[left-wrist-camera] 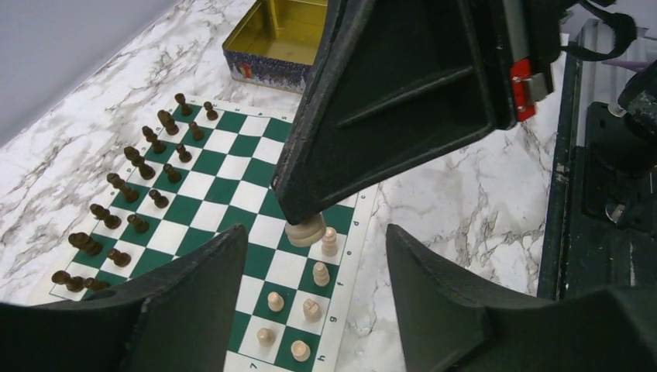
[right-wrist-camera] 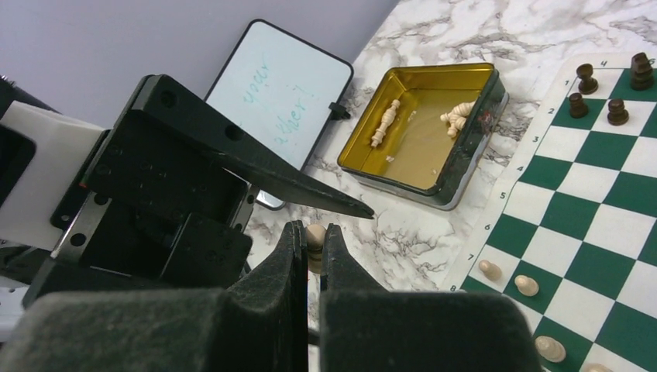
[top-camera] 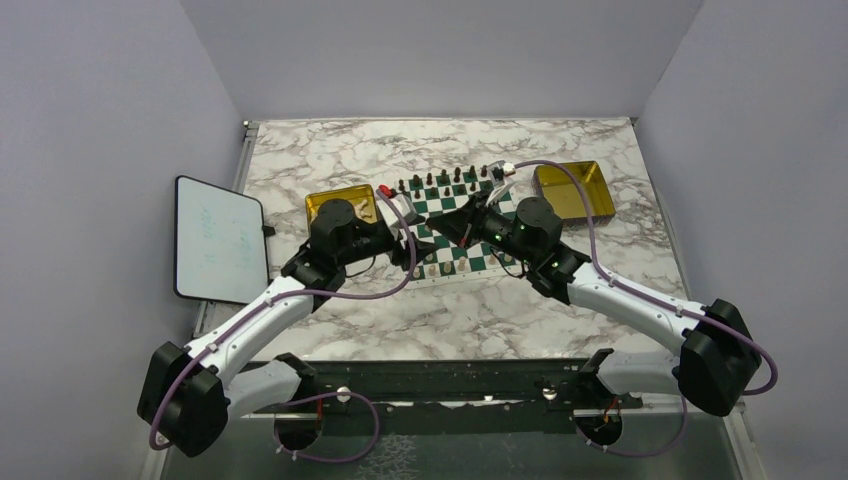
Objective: Set up the chess pieces on the board
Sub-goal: Adjust the chess piece.
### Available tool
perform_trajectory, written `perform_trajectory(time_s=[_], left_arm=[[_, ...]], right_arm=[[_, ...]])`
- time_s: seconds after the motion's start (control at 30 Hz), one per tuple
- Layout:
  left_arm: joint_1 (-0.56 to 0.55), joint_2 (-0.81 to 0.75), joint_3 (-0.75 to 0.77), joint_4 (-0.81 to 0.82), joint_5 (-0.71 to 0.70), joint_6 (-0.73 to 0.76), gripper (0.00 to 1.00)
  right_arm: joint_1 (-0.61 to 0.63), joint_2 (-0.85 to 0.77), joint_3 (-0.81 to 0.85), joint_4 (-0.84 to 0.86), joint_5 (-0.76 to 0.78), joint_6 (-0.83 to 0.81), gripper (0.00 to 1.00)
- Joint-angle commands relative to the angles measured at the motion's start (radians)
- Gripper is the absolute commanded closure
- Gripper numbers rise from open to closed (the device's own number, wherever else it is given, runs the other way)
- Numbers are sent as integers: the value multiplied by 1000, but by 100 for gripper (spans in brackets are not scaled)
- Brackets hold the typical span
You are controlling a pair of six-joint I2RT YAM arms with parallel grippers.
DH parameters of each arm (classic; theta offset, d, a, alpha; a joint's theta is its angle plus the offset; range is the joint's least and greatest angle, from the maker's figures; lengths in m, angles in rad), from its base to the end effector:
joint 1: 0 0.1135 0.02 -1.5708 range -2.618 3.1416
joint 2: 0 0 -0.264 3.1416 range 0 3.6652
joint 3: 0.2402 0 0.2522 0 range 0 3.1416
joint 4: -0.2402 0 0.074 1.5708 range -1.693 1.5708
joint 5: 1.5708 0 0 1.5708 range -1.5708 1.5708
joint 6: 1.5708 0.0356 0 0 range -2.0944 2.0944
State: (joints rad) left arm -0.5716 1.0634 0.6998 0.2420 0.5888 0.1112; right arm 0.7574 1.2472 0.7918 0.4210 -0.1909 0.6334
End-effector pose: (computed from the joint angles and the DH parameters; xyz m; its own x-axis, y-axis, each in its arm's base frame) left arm 0.1952 -0.1491 0.3006 0.0000 0.1097 -0.9940 0.9192 0.3914 0.0432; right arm 0.2070 0.2051 0.3062 -0.5010 0.3261 -0.8017 -0.6400 0.4840 0.5968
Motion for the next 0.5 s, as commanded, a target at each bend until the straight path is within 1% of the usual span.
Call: perform_trajectory(time_s=[0.0, 0.13, 0.23, 0.3, 0.37, 0.47], left_arm=[[-10, 34, 52, 39, -50, 28, 38], [-17, 33, 39, 65, -56, 51, 42], [-18, 23, 24, 78, -31, 77, 48], [-18, 16, 13, 78, -19, 92, 56], [-18, 5, -2, 77, -15, 111, 65], [-18, -11, -28, 61, -7, 155, 73]], right_arm=[[-4, -10, 19, -2, -60, 42, 99], [-4, -5, 28, -31, -96, 35, 99], [-4, -3, 33, -58, -106, 28, 99], [-4, -2, 35, -69, -116, 21, 99], [-4, -2, 43, -91, -131, 9, 99], [-9, -6, 61, -135, -162, -9, 99]])
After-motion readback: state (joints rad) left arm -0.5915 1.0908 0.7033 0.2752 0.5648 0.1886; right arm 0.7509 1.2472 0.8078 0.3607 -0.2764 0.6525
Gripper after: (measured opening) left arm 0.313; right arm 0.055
